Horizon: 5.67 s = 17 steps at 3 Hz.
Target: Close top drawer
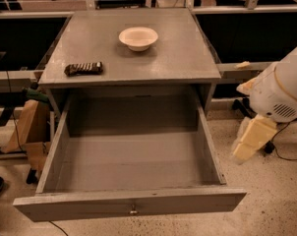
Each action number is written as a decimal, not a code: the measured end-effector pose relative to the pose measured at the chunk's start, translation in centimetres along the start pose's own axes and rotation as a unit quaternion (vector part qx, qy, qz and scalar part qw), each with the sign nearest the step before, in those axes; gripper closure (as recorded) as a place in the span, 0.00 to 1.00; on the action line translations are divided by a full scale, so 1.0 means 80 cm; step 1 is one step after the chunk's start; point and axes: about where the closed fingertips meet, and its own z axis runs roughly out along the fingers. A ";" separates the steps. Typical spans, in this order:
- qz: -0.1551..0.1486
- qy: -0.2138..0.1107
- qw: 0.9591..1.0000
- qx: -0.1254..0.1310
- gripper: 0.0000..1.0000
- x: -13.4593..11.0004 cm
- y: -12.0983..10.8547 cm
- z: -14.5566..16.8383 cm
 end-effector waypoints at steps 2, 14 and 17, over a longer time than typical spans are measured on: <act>-0.015 -0.097 0.995 -0.029 0.00 -0.009 0.064 0.125; -0.002 -0.172 0.985 0.011 0.58 -0.040 0.014 0.298; -0.012 -0.167 0.986 0.017 0.00 -0.065 -0.028 0.303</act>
Offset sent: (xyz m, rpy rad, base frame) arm -0.0267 0.0756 -0.1642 0.2999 -0.0526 0.1568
